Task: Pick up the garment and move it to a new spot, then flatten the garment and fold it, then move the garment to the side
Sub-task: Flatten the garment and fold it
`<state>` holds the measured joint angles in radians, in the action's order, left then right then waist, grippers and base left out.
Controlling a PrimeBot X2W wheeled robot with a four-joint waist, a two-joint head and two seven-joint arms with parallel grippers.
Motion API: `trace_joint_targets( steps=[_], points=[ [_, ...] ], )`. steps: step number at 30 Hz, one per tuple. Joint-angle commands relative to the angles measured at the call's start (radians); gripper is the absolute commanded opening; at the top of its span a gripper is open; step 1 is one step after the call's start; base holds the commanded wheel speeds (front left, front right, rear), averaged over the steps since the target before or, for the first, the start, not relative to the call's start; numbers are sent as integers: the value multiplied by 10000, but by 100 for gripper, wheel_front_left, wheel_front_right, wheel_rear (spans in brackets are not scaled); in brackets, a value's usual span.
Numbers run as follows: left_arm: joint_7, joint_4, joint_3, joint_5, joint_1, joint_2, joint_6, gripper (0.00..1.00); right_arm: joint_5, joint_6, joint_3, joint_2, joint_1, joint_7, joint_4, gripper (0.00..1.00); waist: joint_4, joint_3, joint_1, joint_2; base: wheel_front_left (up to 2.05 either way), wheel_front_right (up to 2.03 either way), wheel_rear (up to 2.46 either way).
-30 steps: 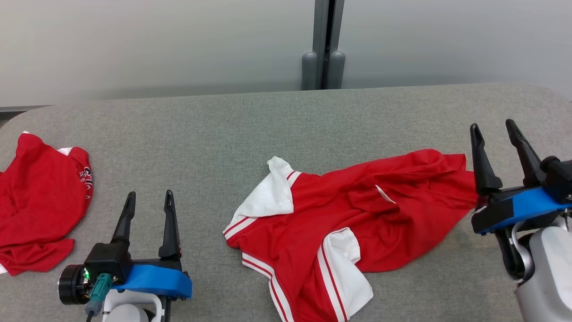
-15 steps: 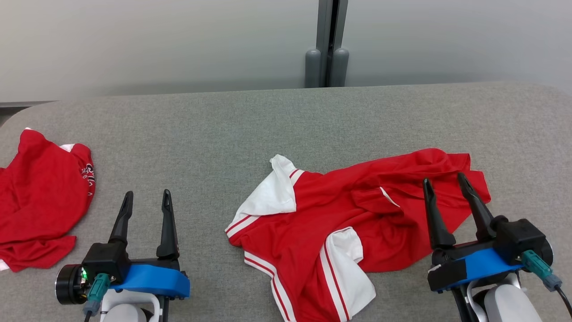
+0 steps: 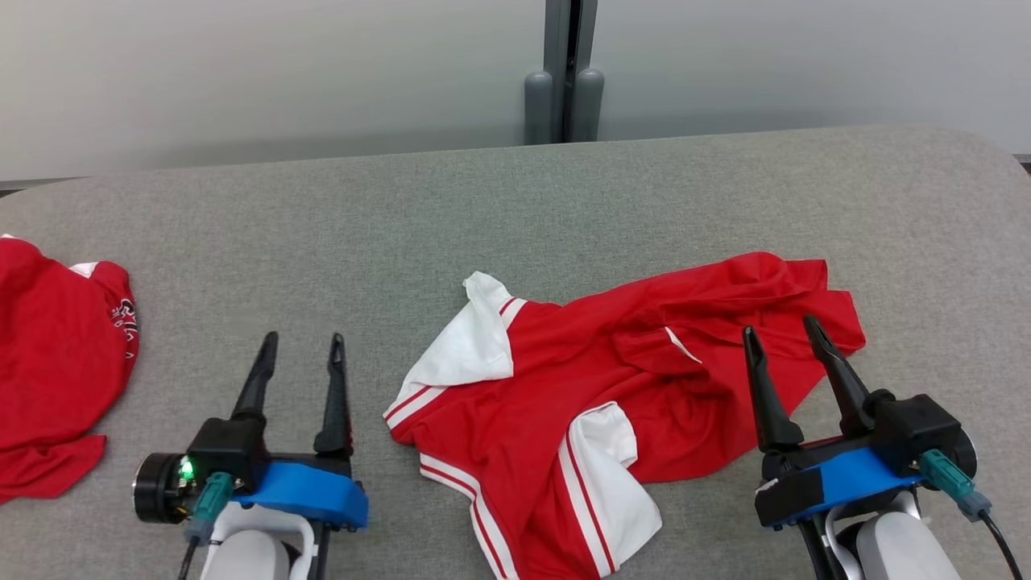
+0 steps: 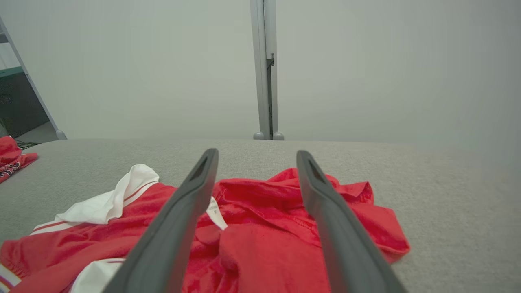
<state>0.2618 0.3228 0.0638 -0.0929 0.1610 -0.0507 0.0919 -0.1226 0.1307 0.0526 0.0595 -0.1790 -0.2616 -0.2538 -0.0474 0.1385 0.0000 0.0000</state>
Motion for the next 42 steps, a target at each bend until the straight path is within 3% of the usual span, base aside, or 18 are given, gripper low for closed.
trace_joint_targets(
  steps=[1, 10, 24, 25, 26, 27, 34, 42],
  points=[
    [48, 153, 129, 77, 173, 8, 59, 100, -44, 1, -12, -26, -96, -50, -37, 100, -34, 9, 0, 0, 0, 0, 0],
    [-237, 1952, 1509, 177, 605, 5, 301, 100, -81, 1, -57, -55, -102, -50, -81, 100, -288, 69, 0, 0, 0, 0, 0],
    [-1966, 3561, 2622, 238, 653, -198, 378, 100, -105, 1, -21, -76, 12, -50, -181, 100, -511, -73, 0, 0, 0, 0, 0],
    [-2004, 3617, 2635, 198, 717, -188, 378, 97, -105, 1, -18, -78, 31, -50, -188, 100, -525, -85, 0, 0, 0, 0, 0],
    [-2001, 3681, 2654, 162, 773, -174, 379, 62, -100, 1, -15, -78, 53, -50, -203, 100, -540, -111, 0, 0, 0, 0, 0],
    [-1997, 3737, 2688, 141, 833, -162, 380, 3, -96, 1, -21, -79, 77, -50, -210, 100, -548, -128, 0, 0, 0, 0, 0],
    [-1473, 3807, 2599, -107, 1223, -221, 257, 0, -56, 1, -149, -71, 252, -51, -229, 100, -433, -332, 0, 0, 0, 0, 0],
    [-1241, 3429, 1943, -323, 1948, -1280, 88, 0, -93, 1, -102, -55, 288, -51, -284, 100, -187, -440, 0, 0, 0, 0, 0]
  ],
)
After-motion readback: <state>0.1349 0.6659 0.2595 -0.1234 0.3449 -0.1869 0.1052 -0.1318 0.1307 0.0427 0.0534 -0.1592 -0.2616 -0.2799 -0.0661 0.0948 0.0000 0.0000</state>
